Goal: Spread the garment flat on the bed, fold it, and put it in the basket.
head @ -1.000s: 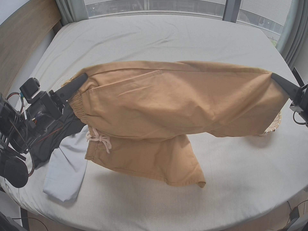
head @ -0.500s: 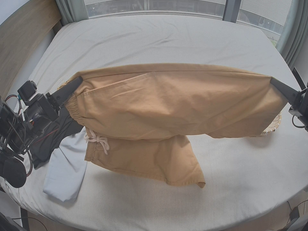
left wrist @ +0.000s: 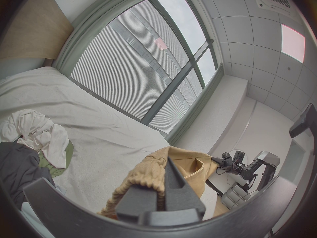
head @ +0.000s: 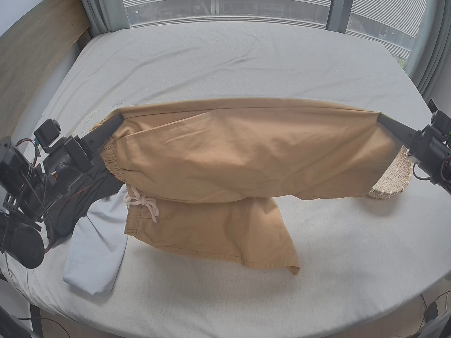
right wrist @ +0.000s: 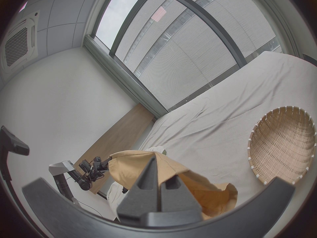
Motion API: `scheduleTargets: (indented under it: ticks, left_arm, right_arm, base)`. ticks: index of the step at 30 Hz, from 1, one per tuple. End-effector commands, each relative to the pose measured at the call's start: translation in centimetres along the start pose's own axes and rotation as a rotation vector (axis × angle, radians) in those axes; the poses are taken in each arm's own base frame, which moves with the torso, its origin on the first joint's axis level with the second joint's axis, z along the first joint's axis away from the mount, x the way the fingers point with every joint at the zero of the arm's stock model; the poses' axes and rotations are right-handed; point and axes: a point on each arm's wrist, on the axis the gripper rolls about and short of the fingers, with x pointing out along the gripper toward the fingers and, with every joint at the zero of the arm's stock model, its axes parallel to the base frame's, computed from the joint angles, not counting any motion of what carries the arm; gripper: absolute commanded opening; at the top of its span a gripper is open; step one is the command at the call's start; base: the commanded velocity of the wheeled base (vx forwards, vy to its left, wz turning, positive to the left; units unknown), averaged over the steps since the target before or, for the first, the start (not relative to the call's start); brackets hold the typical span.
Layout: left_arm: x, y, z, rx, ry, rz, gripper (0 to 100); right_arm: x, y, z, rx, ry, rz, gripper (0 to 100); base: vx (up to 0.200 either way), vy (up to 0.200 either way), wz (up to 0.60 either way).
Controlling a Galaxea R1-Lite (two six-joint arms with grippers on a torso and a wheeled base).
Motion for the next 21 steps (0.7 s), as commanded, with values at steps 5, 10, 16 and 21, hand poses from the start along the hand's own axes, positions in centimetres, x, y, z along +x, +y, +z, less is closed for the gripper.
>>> scheduleTargets:
  ticks: [5, 10, 16, 21]
  left_arm:
    - [3.3, 4.3, -2.2, -0.025, -0.004, 0.083, 0]
    - [4.8, 5.7, -2.3, -0.014, -0.024, 0.077, 0]
    - [7.2, 8.3, -2.8, 0.005, -0.106, 0.149, 0]
    - [8.3, 9.7, -4.0, 0.001, -0.102, 0.148, 0]
  right_arm:
    - [4.5, -5.0, -1.7, 0.035, 0.042, -0.036, 0]
    - [6.0, -6.5, -1.6, 0.032, 0.036, -0.042, 0]
    - [8.2, -8.6, -1.4, 0.021, 0.02, -0.049, 0]
    - [9.8, -10.1, -1.6, 0.017, 0.014, -0.051, 0]
  base:
    - [0.0, 0.0, 0.0]
    - [0.0, 0.0, 0.0]
    - [0.0, 0.0, 0.0]
    - [0.0, 0.0, 0.0]
